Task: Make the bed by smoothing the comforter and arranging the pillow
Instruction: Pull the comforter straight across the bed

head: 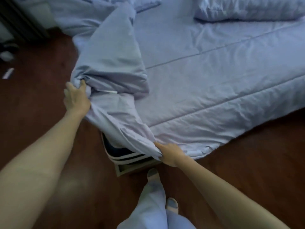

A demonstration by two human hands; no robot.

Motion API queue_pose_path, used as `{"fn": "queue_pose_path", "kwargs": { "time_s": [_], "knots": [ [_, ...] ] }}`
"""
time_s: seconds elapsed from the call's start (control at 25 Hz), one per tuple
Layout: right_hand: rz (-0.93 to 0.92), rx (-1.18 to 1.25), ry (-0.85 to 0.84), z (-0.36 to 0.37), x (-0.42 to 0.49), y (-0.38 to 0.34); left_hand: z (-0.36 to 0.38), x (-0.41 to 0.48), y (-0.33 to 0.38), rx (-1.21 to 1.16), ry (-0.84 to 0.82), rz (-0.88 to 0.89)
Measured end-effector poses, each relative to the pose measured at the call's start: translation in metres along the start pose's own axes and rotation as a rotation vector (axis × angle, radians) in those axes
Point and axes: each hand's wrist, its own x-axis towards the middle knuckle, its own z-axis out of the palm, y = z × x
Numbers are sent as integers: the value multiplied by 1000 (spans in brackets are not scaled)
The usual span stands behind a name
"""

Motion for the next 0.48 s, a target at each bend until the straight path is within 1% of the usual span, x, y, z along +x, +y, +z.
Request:
{"fn": "queue_pose_path", "kwargs": {
  "time_s": [0.12, 0.2, 0.28, 0.36, 0.48],
  "knots": [
    [-61, -140, -22, 17, -6, -24, 9, -77, -84, -47, -22, -325],
    [-92, -226, -68, 33, -7, -34, 24, -126, -125, -100, -56, -529],
    [-76, -272, -108, 48, -6, -38, 44, -168, -153, -145, -112, -707],
    [-54, -306, -112, 58, -1, -38, 64, -204, -171, -168, -177, -800],
    [1, -341, -119, 71, 2, -38, 93, -236, -184, -210, -231, -809]
  ]
}}
